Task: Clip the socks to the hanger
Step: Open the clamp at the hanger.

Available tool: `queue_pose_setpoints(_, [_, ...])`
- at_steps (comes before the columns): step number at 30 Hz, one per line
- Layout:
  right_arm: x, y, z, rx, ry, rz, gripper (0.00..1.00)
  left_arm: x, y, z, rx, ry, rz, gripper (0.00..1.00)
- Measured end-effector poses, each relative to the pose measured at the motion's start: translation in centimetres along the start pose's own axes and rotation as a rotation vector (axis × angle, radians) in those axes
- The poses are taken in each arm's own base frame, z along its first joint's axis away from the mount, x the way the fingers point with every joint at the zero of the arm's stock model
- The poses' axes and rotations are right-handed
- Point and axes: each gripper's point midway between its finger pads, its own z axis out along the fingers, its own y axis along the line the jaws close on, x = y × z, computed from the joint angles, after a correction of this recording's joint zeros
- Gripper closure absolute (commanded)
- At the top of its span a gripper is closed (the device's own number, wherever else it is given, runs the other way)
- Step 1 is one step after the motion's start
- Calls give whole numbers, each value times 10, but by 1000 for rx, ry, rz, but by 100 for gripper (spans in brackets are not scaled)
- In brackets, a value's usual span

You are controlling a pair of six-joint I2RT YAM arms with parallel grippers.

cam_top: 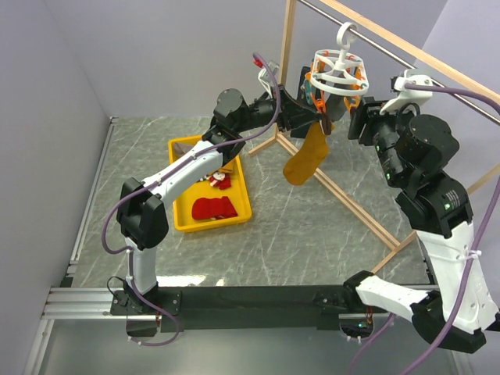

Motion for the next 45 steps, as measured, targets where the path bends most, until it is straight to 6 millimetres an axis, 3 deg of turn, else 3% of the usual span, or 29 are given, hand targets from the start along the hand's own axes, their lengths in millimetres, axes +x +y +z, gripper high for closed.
queue_pose_setpoints(10, [20,14,21,-37,35,-88,34,0,1,0,0,1,25,99])
queue_pose_setpoints(21, [9,10,27,-3,-18,-86,34,1,2,-1,-7,9,41,99])
queue_pose_setpoints(45, [12,-2,39,79,-12,-177,34,-2,-2,-2,-9,11,45,100])
